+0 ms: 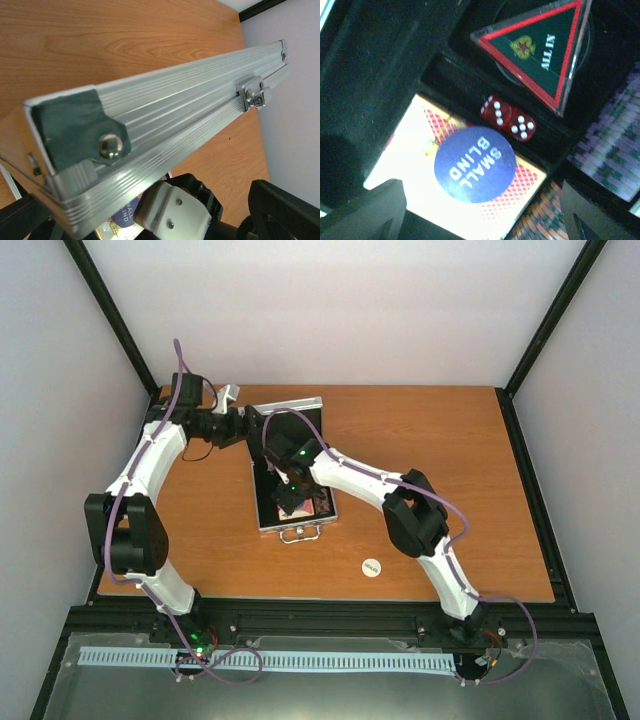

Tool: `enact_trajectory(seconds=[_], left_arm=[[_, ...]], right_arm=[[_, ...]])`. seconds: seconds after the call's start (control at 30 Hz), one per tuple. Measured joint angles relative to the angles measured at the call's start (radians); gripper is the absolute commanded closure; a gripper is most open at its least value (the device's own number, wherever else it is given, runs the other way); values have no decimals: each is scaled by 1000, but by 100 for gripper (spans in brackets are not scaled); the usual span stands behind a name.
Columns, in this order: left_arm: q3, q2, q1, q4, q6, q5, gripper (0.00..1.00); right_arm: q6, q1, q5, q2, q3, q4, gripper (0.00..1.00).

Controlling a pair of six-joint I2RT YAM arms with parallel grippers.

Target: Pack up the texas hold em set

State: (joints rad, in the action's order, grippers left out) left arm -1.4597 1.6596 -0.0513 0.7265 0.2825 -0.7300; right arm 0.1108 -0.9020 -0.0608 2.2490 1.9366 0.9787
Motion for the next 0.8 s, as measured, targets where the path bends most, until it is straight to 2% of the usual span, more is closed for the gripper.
enact_trajectory(seconds=[0.07,0.13,0.43,0.63,0.8], left_arm=[[-2,0,-1,1,0,-2,0],[-3,0,-3,2,0,-5,0],[-3,0,-6,3,-3,-9,0],[-3,0,-6,3,-3,-10,0],[-3,1,-6,3,-3,-10,0]], right_arm=[[11,0,-7,-22,-25,0,8],[26,0,-10,-77,-84,-7,0],[140,6,27,-513,-595,-63,0],[198,10,56,-558,-832,-71,1],[238,10,56,-561,-929,-93,2]])
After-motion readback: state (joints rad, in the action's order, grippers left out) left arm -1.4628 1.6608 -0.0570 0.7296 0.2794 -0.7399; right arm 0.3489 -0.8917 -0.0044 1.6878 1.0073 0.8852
